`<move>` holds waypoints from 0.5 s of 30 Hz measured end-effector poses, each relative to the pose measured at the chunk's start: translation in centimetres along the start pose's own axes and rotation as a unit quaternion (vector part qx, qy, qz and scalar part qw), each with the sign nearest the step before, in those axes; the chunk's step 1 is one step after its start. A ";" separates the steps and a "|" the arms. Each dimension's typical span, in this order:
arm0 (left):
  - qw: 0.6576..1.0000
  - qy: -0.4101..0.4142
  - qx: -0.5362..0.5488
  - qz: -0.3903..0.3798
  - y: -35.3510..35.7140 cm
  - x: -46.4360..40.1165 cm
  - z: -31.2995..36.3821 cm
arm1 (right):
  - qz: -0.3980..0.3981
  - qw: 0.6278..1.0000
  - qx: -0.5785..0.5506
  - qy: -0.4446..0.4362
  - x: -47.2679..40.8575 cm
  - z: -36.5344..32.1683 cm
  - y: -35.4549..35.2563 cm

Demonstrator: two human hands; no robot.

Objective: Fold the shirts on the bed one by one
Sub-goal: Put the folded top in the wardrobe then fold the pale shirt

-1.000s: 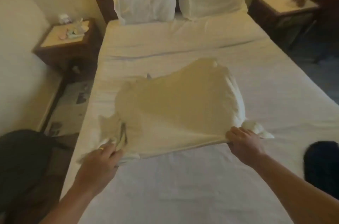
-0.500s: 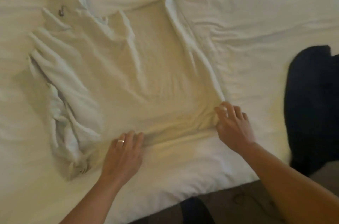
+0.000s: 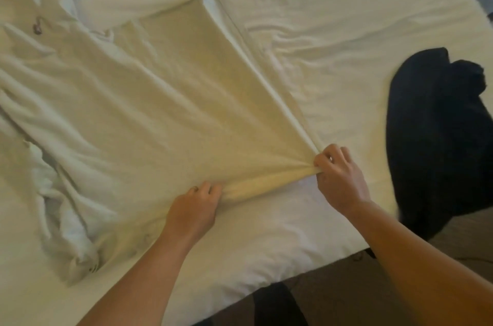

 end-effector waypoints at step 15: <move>0.985 0.014 0.130 -0.116 -2.7 -2.4 -1.7 | -0.282 0.945 0.119 0.114 -6.4 -0.7 -1.6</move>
Point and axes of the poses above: each hand's wrist, its own x-axis away from the middle knuckle, its own y-axis out of the palm, z = x × y, the point moved 3 cm from there along -x, towards the middle knuckle, and after that the axes turned 7 degrees about y, right-handed, at the moved point
